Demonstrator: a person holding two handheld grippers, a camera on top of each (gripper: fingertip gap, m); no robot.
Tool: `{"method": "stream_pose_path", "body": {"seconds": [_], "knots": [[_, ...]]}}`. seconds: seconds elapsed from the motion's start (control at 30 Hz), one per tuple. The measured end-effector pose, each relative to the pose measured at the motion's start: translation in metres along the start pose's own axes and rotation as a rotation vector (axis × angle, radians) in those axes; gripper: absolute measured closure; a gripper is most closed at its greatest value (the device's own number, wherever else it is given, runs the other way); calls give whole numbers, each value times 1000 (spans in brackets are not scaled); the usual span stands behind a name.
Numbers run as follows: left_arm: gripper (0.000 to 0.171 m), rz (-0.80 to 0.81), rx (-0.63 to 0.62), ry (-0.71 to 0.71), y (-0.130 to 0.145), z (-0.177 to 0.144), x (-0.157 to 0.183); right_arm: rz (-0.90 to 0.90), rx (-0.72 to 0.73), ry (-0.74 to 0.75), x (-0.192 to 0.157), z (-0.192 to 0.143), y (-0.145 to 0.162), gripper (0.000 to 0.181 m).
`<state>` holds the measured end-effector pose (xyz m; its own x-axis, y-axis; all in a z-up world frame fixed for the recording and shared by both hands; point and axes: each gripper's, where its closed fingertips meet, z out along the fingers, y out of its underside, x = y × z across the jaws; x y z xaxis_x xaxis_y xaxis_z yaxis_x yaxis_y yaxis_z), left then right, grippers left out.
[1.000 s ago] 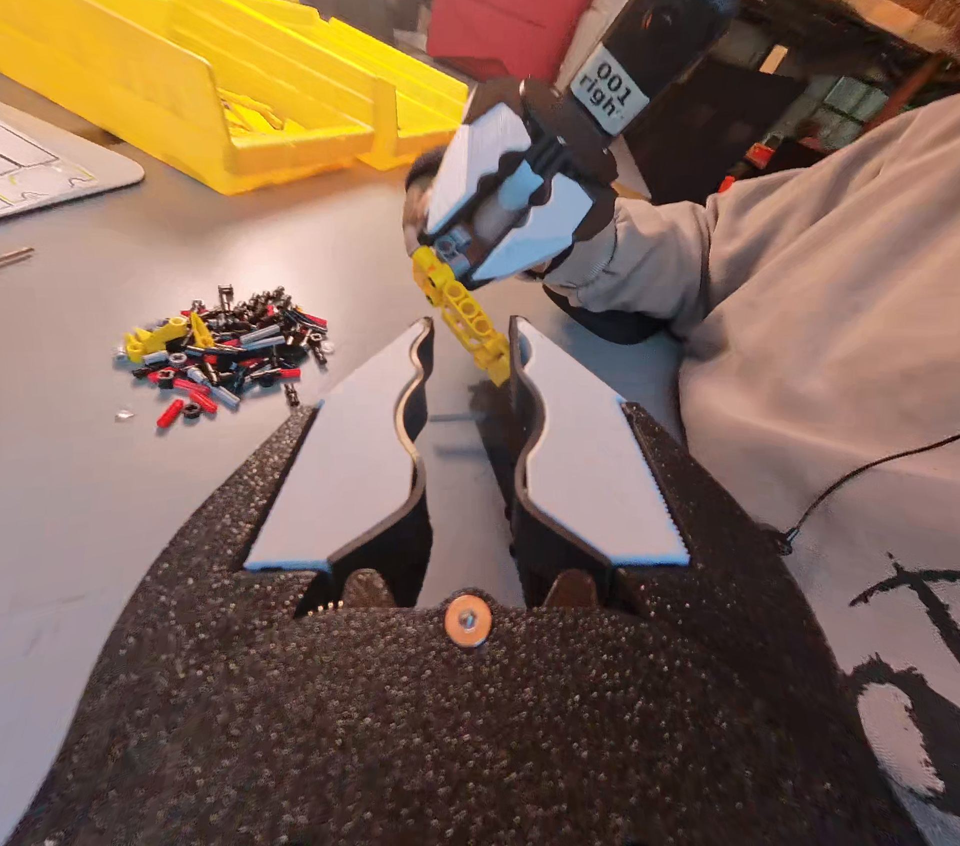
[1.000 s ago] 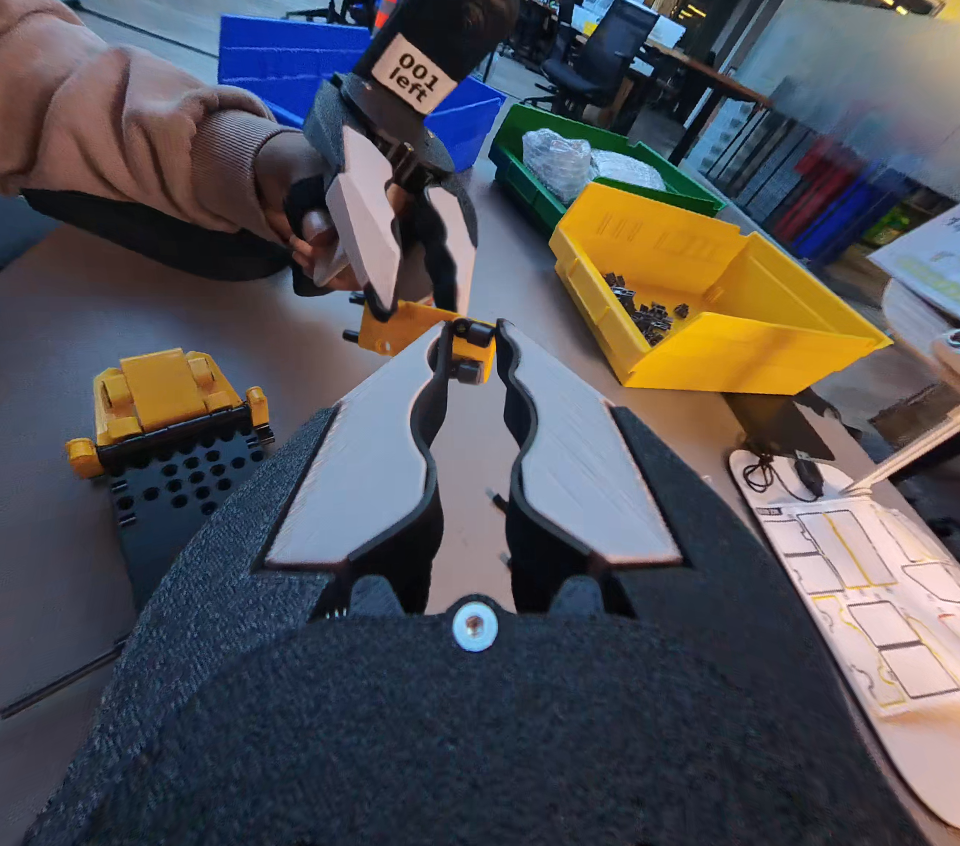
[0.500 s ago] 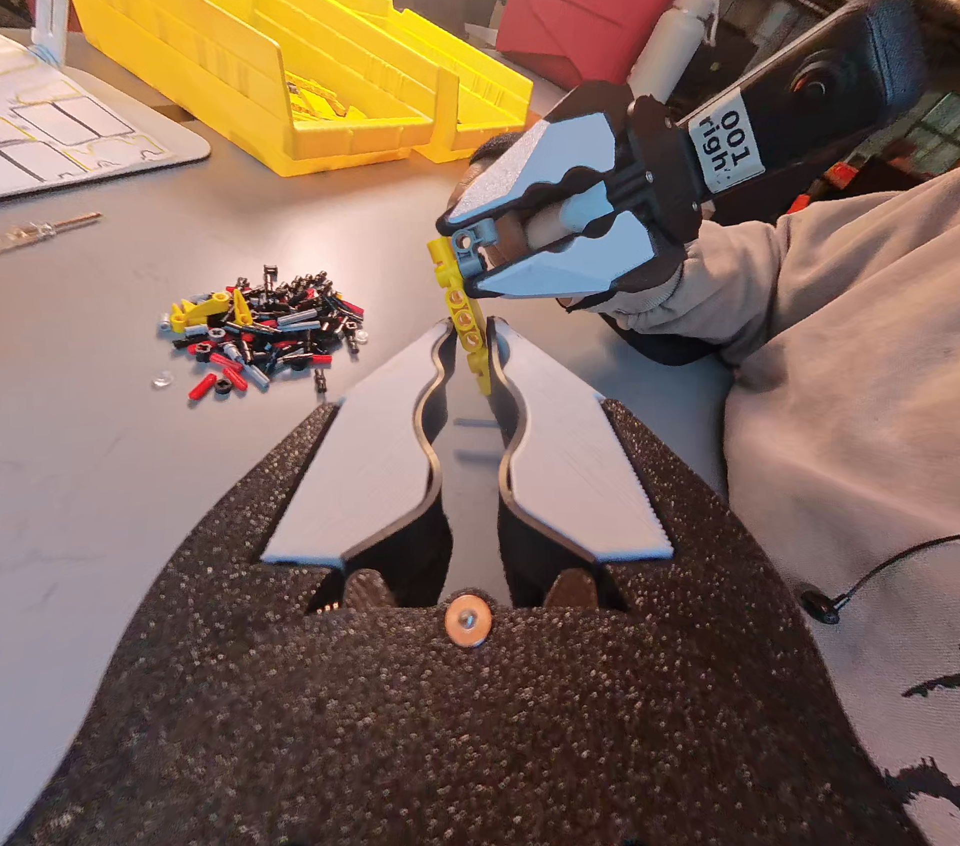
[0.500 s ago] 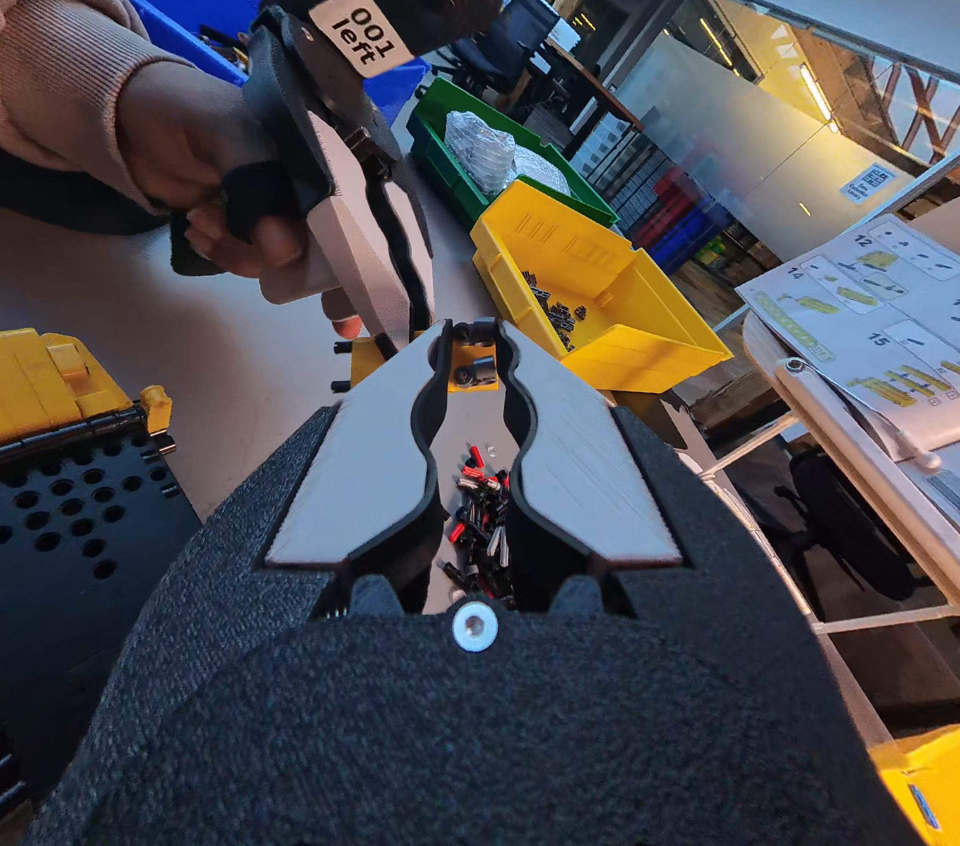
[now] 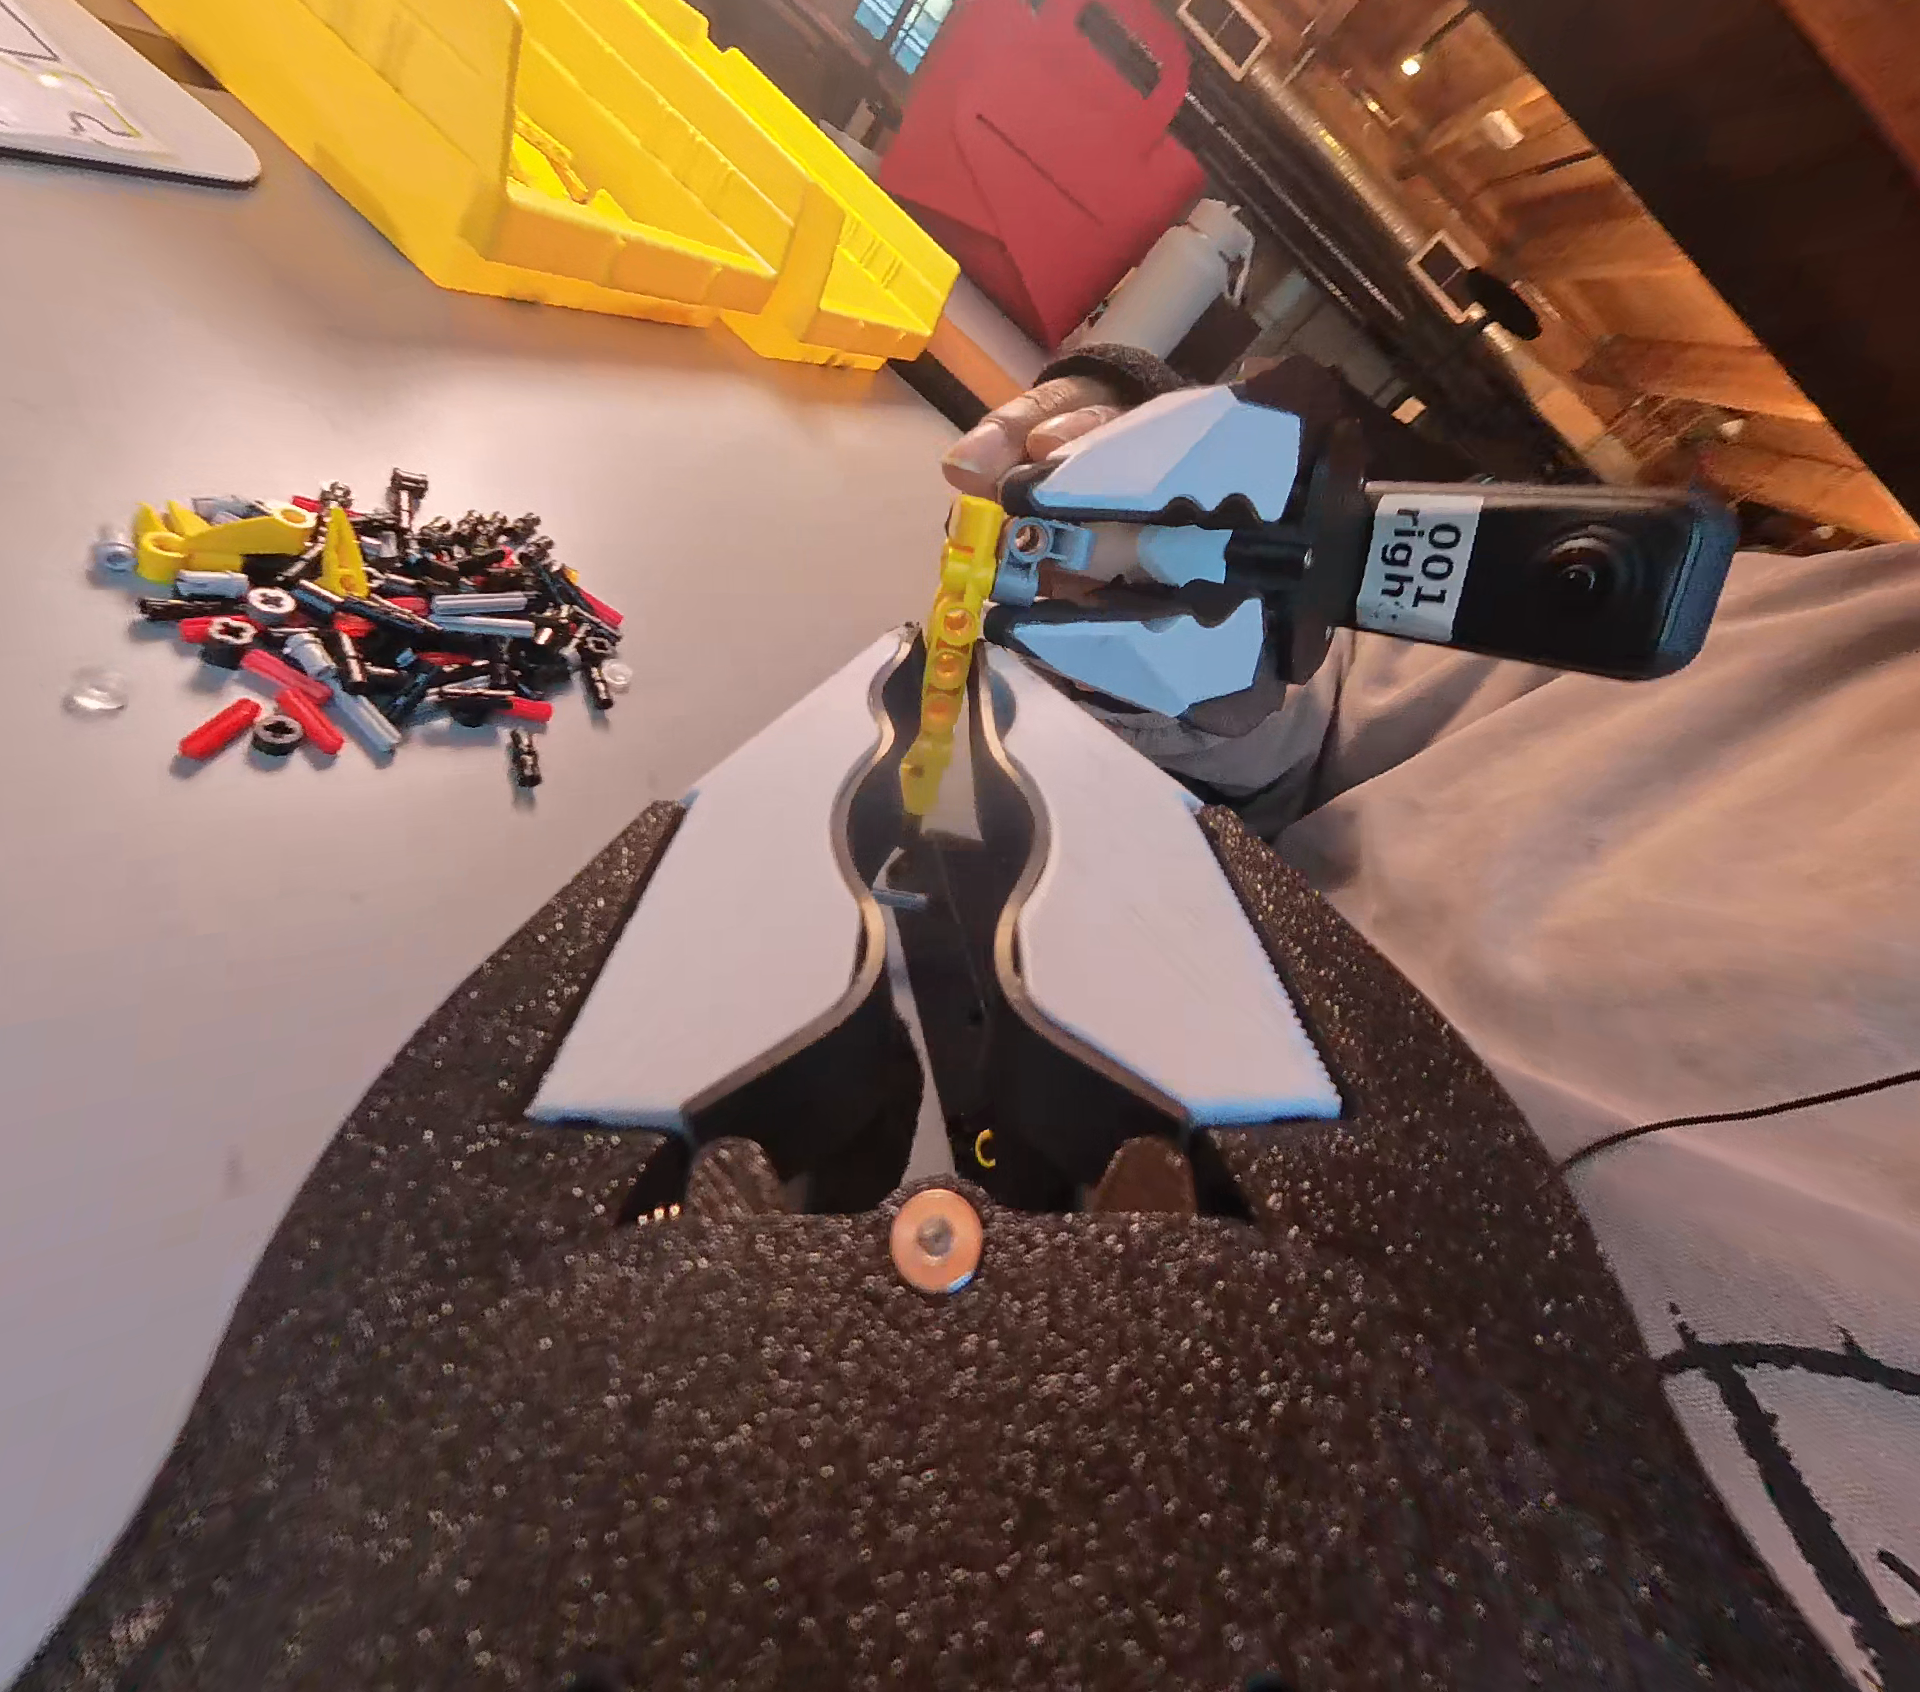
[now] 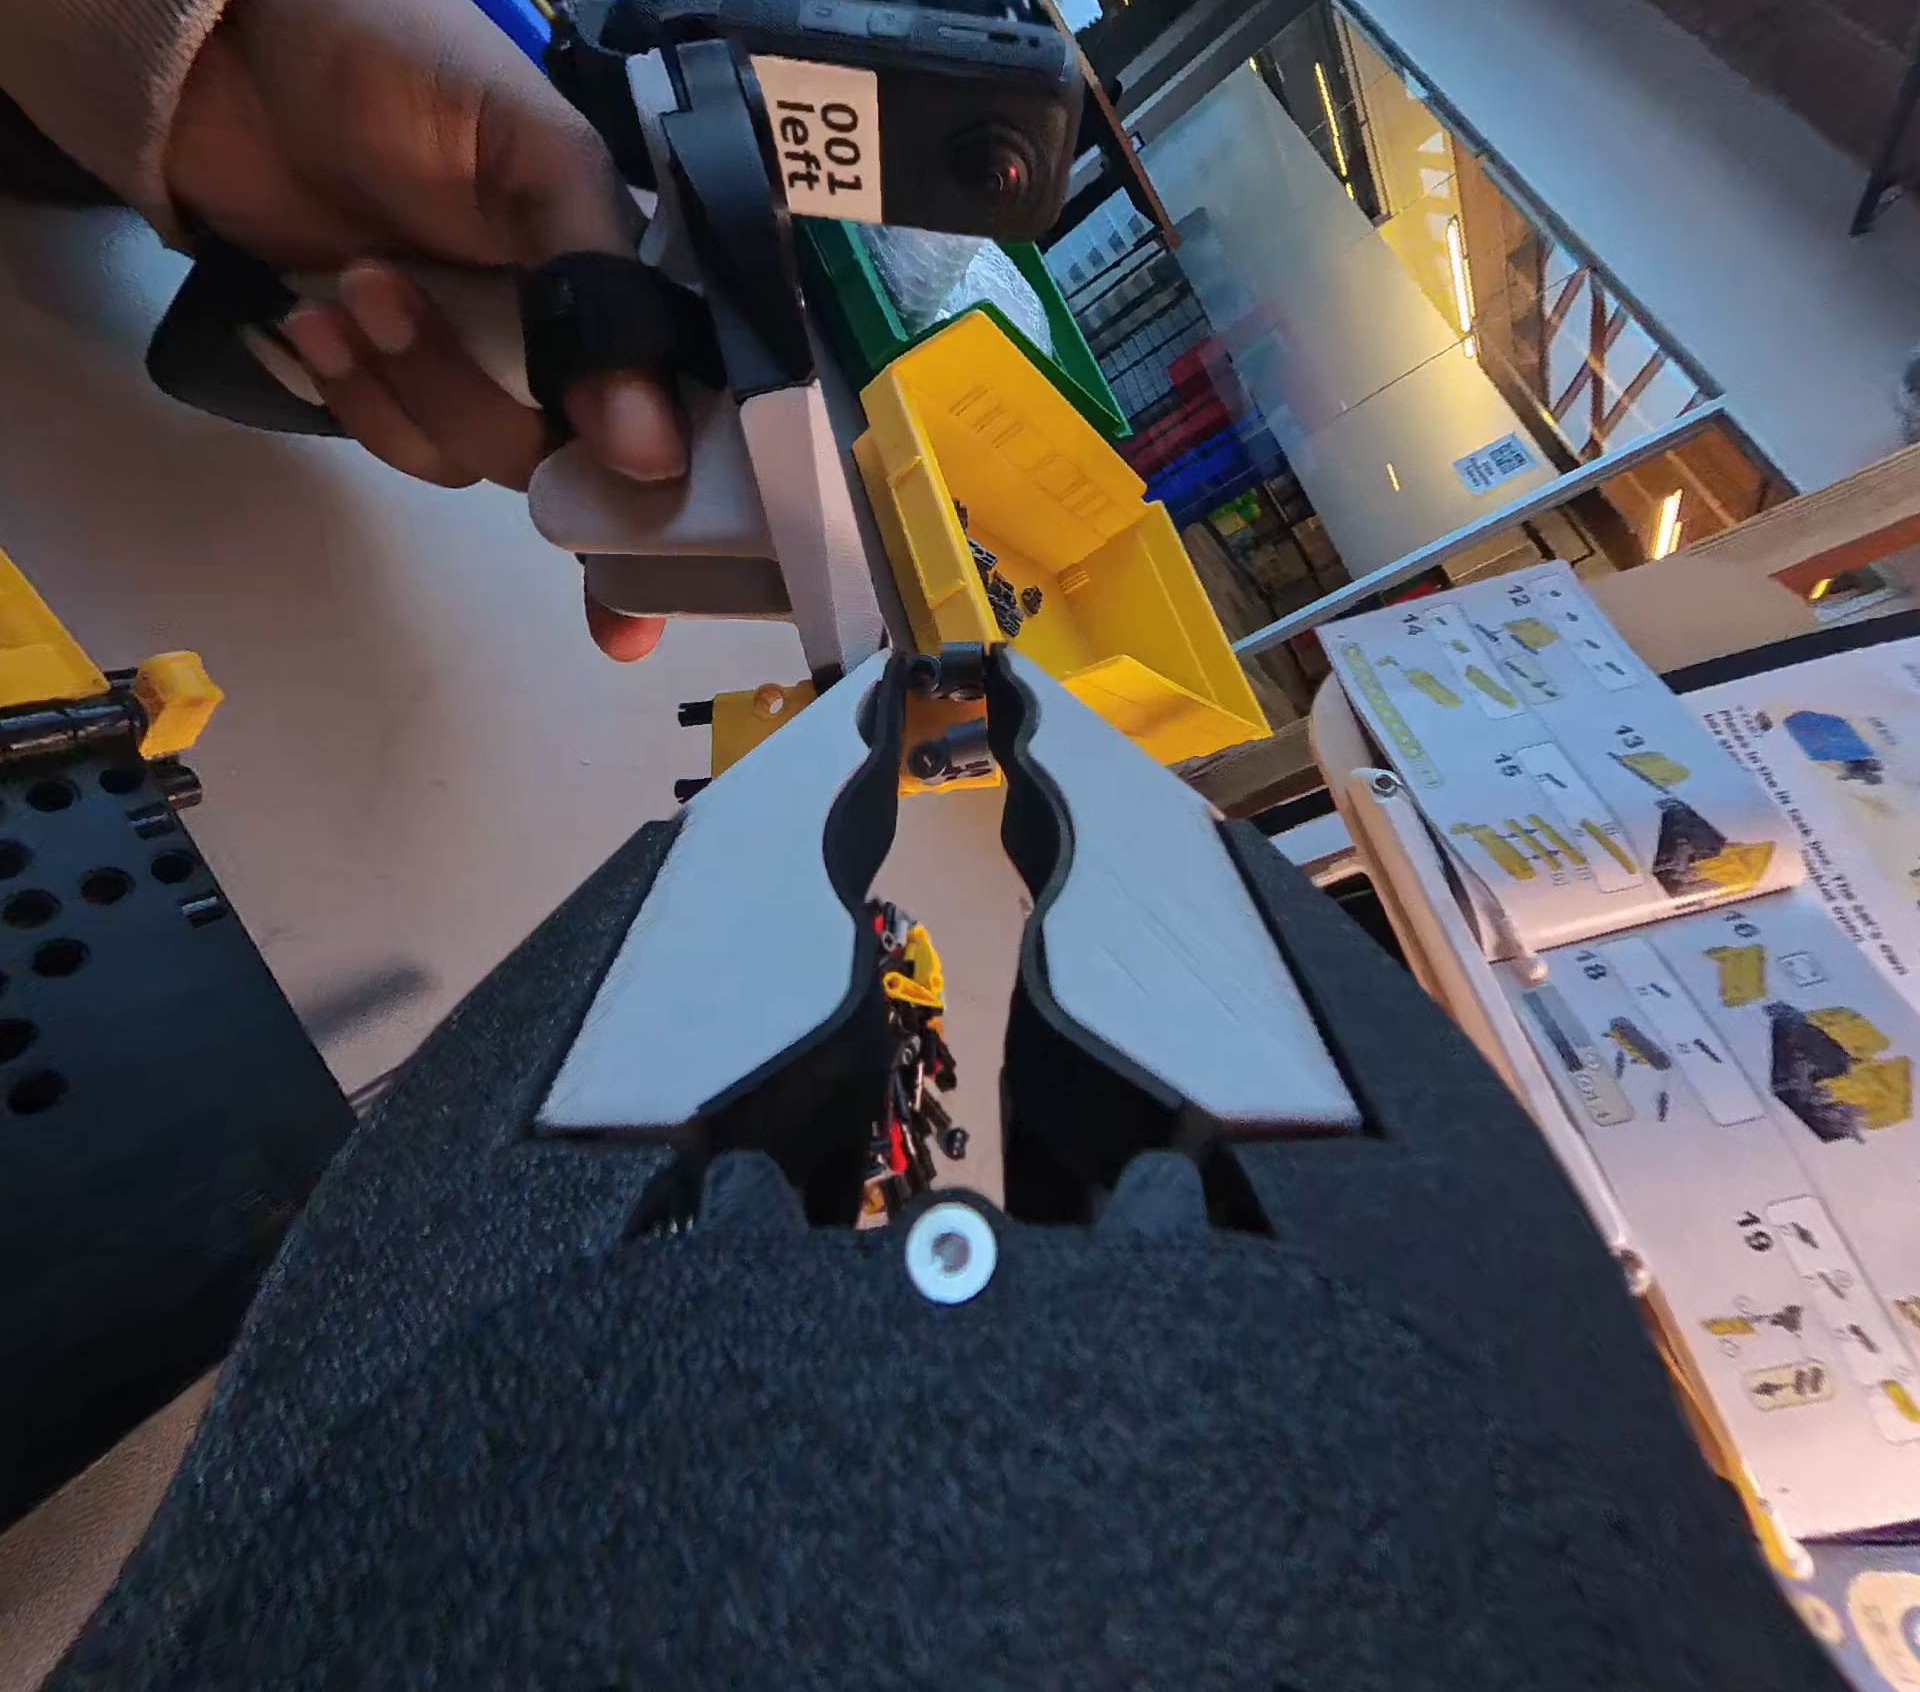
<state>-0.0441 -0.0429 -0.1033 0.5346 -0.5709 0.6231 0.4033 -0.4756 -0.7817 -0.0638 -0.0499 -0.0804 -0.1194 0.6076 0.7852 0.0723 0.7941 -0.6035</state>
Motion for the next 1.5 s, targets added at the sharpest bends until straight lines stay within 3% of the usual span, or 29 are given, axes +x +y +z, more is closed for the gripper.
{"method": "stream_pose_path", "body": {"seconds": [0.07, 0.1, 0.13, 0.17, 0.23, 0.3, 0.43, 0.53, 0.63, 0.83, 0.97, 1.03, 1.13, 1.3, 1.37, 1.43, 1.5], "knots": [[165, -37, 1, -1, 0, 1, -5, -35, -10, 8, -1, -1, 0, 169], [166, -44, 8, -118, 1, -4, -32, -29, 128, -21, -7, -8, -26, 169], [166, -140, 49, -96, -6, -12, -42, -19, 171, -52, -15, -14, -49, 169], [166, -131, 60, -81, -12, -17, -40, -112, 192, -30, -19, -15, -63, 169], [165, 20, 0, -59, -13, -8, -18, -12, 133, -58, -12, -11, -38, 168], [165, 48, -3, -69, -12, -5, -13, 116, 132, -23, 16, -20, -20, 167], [165, 43, -90, -182, 7, -11, -39, 392, 253, -70, 47, -37, -16, 166], [165, 88, -250, -246, 32, -10, -48, 541, 311, -142, 47, -43, -9, 166], [165, 115, -288, -235, 39, -6, -43, 656, 388, -225, 46, -50, -12, 167], [165, 92, -255, -217, 37, -11, -40, 731, 423, -253, 56, -58, 0, 167], [165, 89, -254, -213, 37, -12, -39, 725, 364, -196, 67, -58, 22, 166], [165, 93, -254, -206, 38, -13, -37, 708, 304, -134, 76, -59, 41, 166], [165, 100, -250, -199, 38, -13, -35, 685, 134, 69, 107, -64, 95, 167], [165, 83, -239, -173, 37, -10, -31, 675, -304, 498, 172, -107, 233, 167], [165, 70, -239, -163, 37, -7, -31, 712, -475, 552, 183, -117, 282, 166], [165, 71, -230, -165, 36, -6, -31, 758, -600, 578, 184, -121, 316, 153], [165, 95, -216, -173, 34, -7, -30, 778, -608, 571, 180, -117, 321, 134]]}}
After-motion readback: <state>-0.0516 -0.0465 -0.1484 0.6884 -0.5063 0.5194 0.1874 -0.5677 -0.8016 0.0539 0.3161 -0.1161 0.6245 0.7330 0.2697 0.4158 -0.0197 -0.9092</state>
